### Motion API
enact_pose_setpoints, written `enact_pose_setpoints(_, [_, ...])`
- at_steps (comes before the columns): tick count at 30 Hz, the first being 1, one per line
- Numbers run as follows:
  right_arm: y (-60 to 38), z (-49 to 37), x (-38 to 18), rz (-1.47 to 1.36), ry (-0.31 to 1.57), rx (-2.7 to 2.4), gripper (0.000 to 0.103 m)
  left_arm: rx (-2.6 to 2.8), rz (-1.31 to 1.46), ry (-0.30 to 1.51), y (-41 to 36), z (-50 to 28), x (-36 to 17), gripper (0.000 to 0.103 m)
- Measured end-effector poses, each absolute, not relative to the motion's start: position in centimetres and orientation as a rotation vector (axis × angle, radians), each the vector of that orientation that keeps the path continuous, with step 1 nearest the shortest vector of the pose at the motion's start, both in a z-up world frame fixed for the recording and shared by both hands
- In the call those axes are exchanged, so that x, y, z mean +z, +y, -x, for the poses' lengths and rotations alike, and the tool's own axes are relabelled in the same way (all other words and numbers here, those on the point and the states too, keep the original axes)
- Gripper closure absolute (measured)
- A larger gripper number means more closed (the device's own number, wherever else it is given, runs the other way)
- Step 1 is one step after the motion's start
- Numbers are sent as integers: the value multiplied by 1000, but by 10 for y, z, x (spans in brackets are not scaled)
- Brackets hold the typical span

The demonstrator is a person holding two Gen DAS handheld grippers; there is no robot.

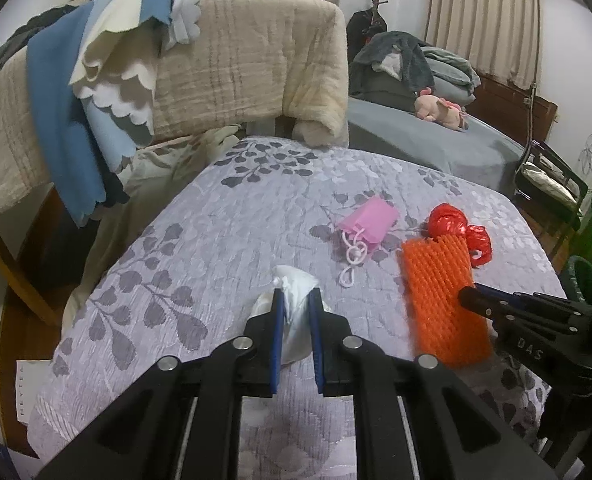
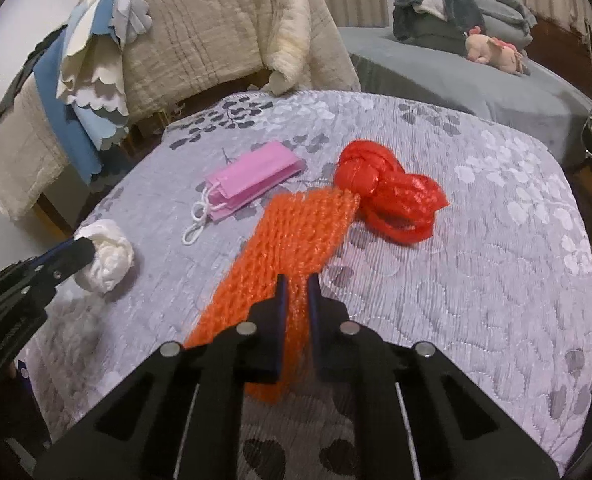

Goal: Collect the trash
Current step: 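Grasp the orange mesh scrubber with the right tool while the left tool holds the tissue ball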

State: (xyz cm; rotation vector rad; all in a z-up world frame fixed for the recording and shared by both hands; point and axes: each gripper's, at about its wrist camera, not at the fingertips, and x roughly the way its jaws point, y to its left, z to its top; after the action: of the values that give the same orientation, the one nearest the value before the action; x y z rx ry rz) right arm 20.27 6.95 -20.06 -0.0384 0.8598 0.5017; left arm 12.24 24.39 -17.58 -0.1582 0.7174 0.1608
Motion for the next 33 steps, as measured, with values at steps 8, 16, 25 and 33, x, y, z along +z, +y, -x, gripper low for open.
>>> enact_pose_setpoints(8, [44, -188, -166, 37, 786, 513, 94, 136, 143, 690, 223, -120, -157, 90])
enact_pose_setpoints(16, [5, -172, -129, 27, 702, 509, 94, 84, 126, 645, 188, -114, -127, 90])
enact_pose_setpoints(25, [-45, -151, -94, 12, 636, 470, 94, -11, 109, 581, 137, -108, -91, 90])
enact_pose_setpoints(33, [-96, -137, -76, -14, 607, 389, 94, -99, 82, 545, 89, -105, -68, 90])
